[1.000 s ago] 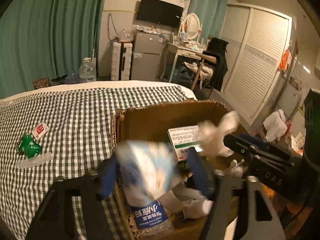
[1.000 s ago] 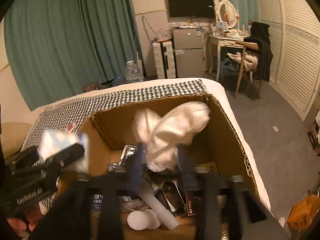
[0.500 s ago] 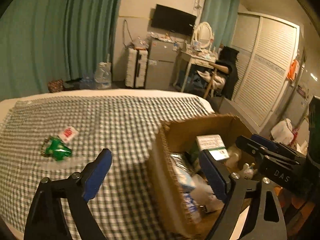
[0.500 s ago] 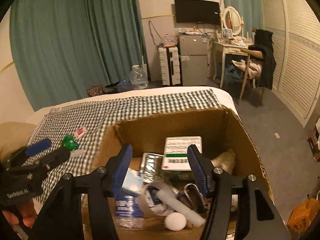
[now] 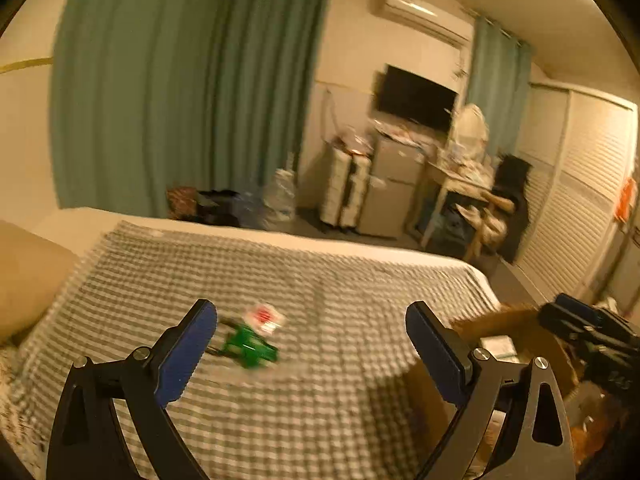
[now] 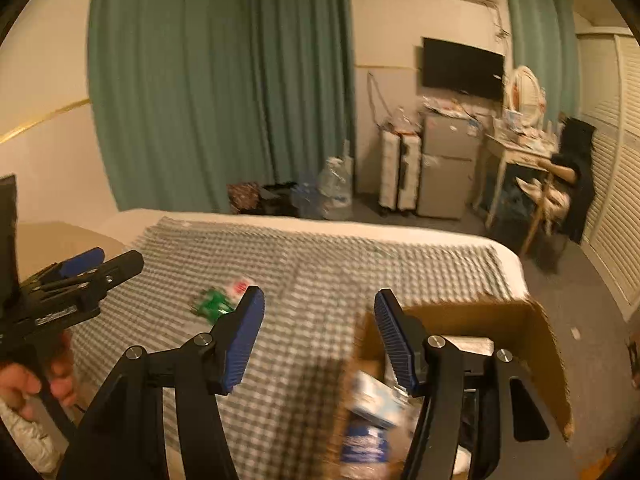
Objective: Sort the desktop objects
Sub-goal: 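Move both grippers back over the green snack bag on the bed, then grasp the green snack bag with right gripper while left grasps the bead bracelet, then carry bracelet and snack bag over the box and open both grippers, then grasp the clear comb with left gripper while right grasps the red sachet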
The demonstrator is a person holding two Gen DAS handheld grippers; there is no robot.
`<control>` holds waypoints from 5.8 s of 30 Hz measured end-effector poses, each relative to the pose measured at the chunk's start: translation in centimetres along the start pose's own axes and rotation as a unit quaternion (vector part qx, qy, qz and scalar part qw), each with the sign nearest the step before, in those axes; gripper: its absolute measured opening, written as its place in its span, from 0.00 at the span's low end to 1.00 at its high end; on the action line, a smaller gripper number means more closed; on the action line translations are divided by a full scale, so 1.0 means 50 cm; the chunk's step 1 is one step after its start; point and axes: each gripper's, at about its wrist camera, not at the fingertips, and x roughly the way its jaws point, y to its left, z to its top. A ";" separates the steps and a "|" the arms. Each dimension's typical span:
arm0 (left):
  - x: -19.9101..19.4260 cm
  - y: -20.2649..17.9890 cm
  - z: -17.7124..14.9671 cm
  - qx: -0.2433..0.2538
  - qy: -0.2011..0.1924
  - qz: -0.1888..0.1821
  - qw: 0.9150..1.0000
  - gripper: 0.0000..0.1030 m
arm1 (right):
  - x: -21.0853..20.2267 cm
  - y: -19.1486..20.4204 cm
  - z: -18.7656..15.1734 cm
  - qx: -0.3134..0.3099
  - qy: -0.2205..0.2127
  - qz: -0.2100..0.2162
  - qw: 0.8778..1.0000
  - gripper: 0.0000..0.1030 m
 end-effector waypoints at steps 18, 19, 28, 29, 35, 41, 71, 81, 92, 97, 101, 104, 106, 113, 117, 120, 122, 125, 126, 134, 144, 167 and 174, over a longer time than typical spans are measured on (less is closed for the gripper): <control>0.218 0.288 -0.220 -0.037 0.082 0.113 0.990 0.95 | 0.393 0.241 -0.142 -0.005 0.091 0.090 0.992 0.56; 0.237 0.300 -0.239 -0.041 0.085 0.114 0.989 0.95 | 0.415 0.250 -0.149 -0.008 0.096 0.094 0.991 0.56; 0.372 0.339 -0.311 -0.014 0.112 0.100 0.989 0.95 | 0.652 0.331 -0.175 -0.068 0.146 0.129 0.979 0.56; 0.382 0.342 -0.314 -0.016 0.117 0.096 0.988 0.95 | 0.676 0.337 -0.178 -0.072 0.153 0.134 0.977 0.56; 0.450 0.350 -0.317 -0.029 0.131 0.077 0.988 0.95 | 0.739 0.337 -0.204 -0.087 0.188 0.154 0.966 0.50; 0.473 0.326 -0.297 -0.026 0.127 0.029 0.991 0.95 | 0.705 0.260 -0.197 -0.041 0.168 0.135 0.976 0.30; 0.336 0.232 -0.166 -0.007 0.117 -0.006 0.993 0.10 | 0.405 0.165 -0.132 0.057 0.104 0.109 0.987 0.30; 0.129 0.023 -0.017 0.040 0.063 -0.087 0.993 0.10 | 0.155 0.055 -0.049 0.043 0.049 0.036 0.997 0.30; 0.073 -0.321 -0.018 0.112 0.082 -0.225 0.965 0.10 | 0.010 -0.182 -0.063 0.074 0.066 -0.091 0.991 0.31; 0.123 -0.422 -0.095 0.134 0.122 -0.241 0.954 0.10 | 0.033 -0.257 -0.115 0.094 0.100 -0.103 0.985 0.31; 0.167 -0.445 -0.146 0.145 0.152 -0.231 0.950 0.10 | 0.036 -0.296 -0.151 0.106 0.106 -0.105 0.983 0.35; 0.189 -0.457 -0.166 0.165 0.161 -0.210 0.950 0.17 | 0.044 -0.327 -0.150 0.117 0.093 -0.124 0.981 0.73; 0.190 -0.459 -0.172 0.179 0.163 -0.208 0.948 0.43 | 0.040 -0.342 -0.146 0.132 0.085 -0.122 0.980 0.75; 0.161 -0.377 -0.158 0.143 0.131 -0.175 0.965 0.83 | 0.017 -0.311 -0.140 0.132 0.072 -0.114 0.982 0.75; 0.142 -0.306 -0.130 0.127 0.116 -0.146 0.974 0.83 | 0.006 -0.273 -0.130 0.127 0.065 -0.102 0.984 0.75; 0.134 -0.223 -0.109 0.121 0.100 -0.111 0.981 0.89 | 0.001 -0.238 -0.118 0.130 0.055 -0.076 0.987 0.75; 0.140 -0.161 -0.101 0.113 0.094 -0.086 0.985 0.93 | 0.002 -0.221 -0.112 0.136 0.046 -0.057 0.988 0.75; 0.157 -0.061 -0.101 0.096 0.094 -0.056 0.989 0.93 | 0.014 -0.181 -0.098 0.145 0.036 -0.020 0.989 0.75; 0.164 -0.026 -0.106 0.092 0.096 -0.047 0.990 0.93 | 0.023 -0.162 -0.093 0.146 0.034 -0.006 0.989 0.75; 0.263 0.150 -0.197 0.094 0.137 0.017 0.986 0.94 | 0.134 -0.020 -0.072 0.108 0.042 0.041 0.992 0.75; 0.439 0.118 -0.322 0.225 0.177 -0.011 0.958 0.94 | 0.348 0.122 -0.101 0.064 0.104 0.063 0.991 0.75; 0.510 0.381 -0.254 -0.001 0.208 0.053 0.977 0.24 | 0.696 0.211 -0.155 0.003 0.170 0.061 0.984 0.75; 0.526 0.389 -0.263 -0.016 0.203 0.044 0.978 0.24 | 0.831 0.274 -0.136 -0.006 0.198 0.066 0.978 0.75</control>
